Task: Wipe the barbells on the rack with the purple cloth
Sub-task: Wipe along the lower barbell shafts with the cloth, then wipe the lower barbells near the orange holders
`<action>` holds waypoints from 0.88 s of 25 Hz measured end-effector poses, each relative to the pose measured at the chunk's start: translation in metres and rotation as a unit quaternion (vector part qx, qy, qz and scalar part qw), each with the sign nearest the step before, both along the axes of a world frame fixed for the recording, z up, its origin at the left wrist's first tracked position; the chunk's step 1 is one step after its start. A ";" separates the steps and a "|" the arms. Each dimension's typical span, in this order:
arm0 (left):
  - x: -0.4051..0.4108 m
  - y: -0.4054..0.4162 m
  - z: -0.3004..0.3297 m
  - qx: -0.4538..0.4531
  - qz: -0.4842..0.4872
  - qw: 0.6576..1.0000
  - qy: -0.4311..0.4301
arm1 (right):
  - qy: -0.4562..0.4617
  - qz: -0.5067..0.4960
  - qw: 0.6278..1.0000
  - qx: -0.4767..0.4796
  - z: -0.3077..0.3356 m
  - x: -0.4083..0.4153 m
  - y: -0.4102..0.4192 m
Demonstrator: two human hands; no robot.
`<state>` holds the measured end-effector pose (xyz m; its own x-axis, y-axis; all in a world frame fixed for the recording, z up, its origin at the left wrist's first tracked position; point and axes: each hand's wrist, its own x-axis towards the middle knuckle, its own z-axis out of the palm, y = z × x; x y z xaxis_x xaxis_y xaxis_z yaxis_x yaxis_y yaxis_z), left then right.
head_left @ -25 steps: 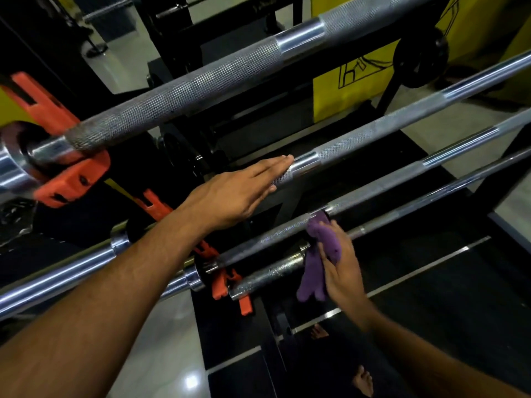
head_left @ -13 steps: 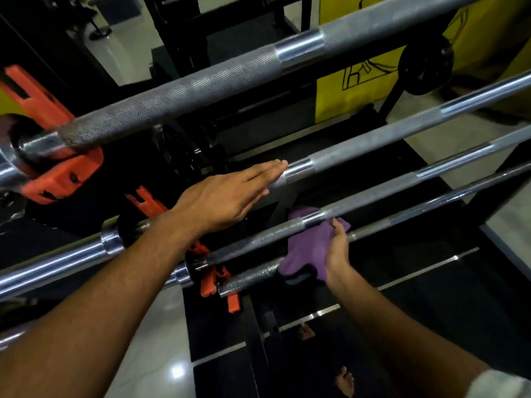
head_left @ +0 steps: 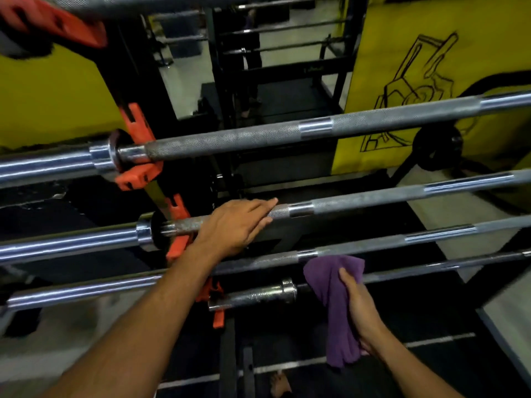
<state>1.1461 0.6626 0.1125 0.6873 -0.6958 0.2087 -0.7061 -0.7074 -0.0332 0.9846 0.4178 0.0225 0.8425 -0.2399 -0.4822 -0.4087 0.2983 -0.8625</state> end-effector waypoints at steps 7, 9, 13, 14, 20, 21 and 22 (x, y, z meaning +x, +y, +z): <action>-0.186 0.018 -0.076 -0.241 0.190 0.940 0.149 | -0.102 0.148 0.960 -0.215 -0.009 -0.085 -0.034; -0.244 0.017 -0.099 -0.266 0.224 0.912 0.216 | -0.114 0.159 0.947 -0.254 -0.020 -0.114 -0.048; -0.355 0.015 -0.131 -0.267 0.284 0.869 0.306 | -0.102 0.180 0.943 -0.259 -0.043 -0.189 -0.064; -0.379 0.016 -0.135 -0.272 0.308 0.854 0.320 | -0.097 0.201 0.940 -0.258 -0.046 -0.203 -0.064; -0.502 0.045 -0.153 -0.310 0.406 0.769 0.384 | -0.099 0.339 0.890 -0.289 -0.056 -0.244 -0.038; -0.518 0.051 -0.155 -0.309 0.420 0.758 0.391 | -0.098 0.360 0.882 -0.289 -0.057 -0.249 -0.029; -0.532 0.058 -0.155 -0.307 0.433 0.747 0.401 | -0.095 0.377 0.875 -0.290 -0.059 -0.255 -0.019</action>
<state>0.6138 0.7203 -0.0426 0.8997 0.1394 -0.4137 0.4052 -0.6195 0.6724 0.7295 0.3990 -0.0363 0.9188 0.2600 -0.2969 -0.1331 -0.5042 -0.8533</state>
